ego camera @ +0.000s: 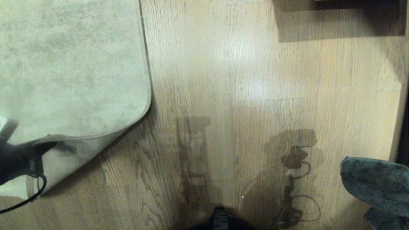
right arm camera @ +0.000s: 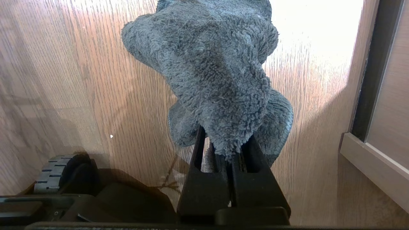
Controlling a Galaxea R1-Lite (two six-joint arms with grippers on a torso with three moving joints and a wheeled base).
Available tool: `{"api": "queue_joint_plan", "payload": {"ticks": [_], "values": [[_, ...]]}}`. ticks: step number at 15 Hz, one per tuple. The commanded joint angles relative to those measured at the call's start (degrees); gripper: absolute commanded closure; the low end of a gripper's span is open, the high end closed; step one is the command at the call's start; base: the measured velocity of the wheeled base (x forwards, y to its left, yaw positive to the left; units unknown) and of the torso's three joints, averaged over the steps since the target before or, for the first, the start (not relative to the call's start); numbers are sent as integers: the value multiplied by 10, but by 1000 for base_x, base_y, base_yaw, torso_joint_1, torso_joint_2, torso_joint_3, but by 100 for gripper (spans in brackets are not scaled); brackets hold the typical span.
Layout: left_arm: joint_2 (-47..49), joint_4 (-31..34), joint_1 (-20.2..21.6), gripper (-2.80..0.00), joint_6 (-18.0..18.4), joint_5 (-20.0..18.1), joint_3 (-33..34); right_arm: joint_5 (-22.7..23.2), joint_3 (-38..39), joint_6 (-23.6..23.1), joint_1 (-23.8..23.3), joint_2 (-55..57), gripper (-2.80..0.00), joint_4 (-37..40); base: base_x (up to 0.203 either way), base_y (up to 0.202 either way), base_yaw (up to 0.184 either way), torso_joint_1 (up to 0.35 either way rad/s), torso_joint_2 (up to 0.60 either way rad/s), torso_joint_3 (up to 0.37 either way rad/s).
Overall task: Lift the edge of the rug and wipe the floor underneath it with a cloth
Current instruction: Lift up the carpet
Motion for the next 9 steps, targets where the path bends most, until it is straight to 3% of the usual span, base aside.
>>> {"api": "queue_joint_plan", "payload": {"ticks": [1,9], "values": [[1,-3,2,0,1,-1,2,0,0,0,0,1,0,0,0,0,0,0,0,0],[-4,-8,3,0,3,-1,20,0,0,0,0,1,0,0,0,0,0,0,0,0]]}}
